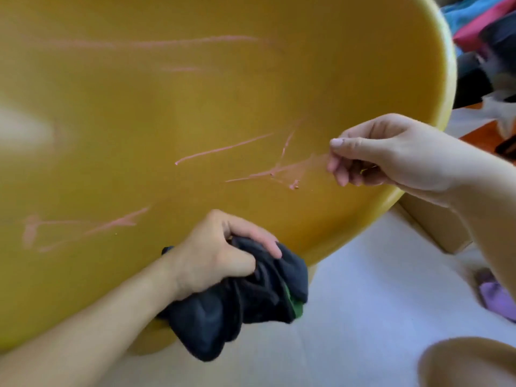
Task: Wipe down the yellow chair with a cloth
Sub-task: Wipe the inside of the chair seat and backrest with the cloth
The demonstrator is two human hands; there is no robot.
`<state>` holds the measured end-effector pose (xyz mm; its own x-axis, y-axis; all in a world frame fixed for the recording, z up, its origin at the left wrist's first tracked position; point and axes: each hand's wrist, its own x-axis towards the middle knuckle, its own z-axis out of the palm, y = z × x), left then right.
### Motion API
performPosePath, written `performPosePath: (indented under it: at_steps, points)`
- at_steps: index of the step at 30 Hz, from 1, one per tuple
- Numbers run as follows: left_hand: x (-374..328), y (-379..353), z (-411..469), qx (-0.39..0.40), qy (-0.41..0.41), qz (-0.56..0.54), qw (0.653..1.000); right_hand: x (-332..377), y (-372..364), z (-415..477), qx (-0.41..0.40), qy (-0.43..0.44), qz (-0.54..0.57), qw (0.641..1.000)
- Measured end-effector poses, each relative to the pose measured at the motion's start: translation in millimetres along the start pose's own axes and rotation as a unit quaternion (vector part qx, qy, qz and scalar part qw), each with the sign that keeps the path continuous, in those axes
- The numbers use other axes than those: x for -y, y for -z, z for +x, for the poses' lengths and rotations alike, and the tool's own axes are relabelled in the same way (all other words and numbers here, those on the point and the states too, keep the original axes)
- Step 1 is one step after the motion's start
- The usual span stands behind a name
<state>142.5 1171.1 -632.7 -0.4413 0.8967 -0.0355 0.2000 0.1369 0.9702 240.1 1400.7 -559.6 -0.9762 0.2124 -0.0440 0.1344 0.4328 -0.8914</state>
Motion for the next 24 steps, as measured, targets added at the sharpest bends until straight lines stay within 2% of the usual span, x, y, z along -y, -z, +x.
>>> performPosePath:
  at_steps: [2,3,4,5,6,7,9,11,13,15,18,21,24]
  points:
    - [9,12,17,-0.187,0.000,-0.022,0.982,0,-4,0,-0.022,0.016,-0.115,0.993]
    - [17,16,28,-0.249,0.010,0.037,0.968,-2,-5,0,-0.028,0.029,-0.200,0.979]
    - [25,20,41,-0.264,0.044,0.146,0.953,-4,-7,-1,-0.026,0.039,-0.298,0.953]
    - [36,20,53,-0.238,0.092,0.278,0.926,-8,-10,-2,-0.018,0.043,-0.385,0.922]
    - [47,17,65,-0.202,0.138,0.397,0.884,-14,-14,-4,-0.002,0.044,-0.442,0.896]
    - [58,13,76,-0.190,0.170,0.468,0.846,-19,-19,-8,0.027,0.043,-0.478,0.877]
    - [67,8,99,-0.228,0.189,0.478,0.827,-32,-26,-17,0.062,0.071,-0.503,0.859]
    - [65,16,116,-0.248,0.209,0.435,0.840,-42,-26,-19,0.055,0.083,-0.491,0.866]
    - [64,26,131,-0.229,0.208,0.373,0.875,-47,-25,-16,0.024,0.093,-0.466,0.879]
    - [61,21,136,-0.186,0.138,0.314,0.921,-52,-29,-11,-0.034,0.138,-0.444,0.885]
    - [48,-8,123,-0.057,0.027,0.241,0.968,-58,-31,-9,-0.159,0.197,-0.362,0.897]
    - [29,-32,93,0.040,-0.019,0.146,0.988,-61,-22,-12,-0.270,0.201,-0.249,0.908]
    - [16,-33,60,0.079,-0.044,0.121,0.988,-58,-15,-16,-0.264,0.169,-0.131,0.940]
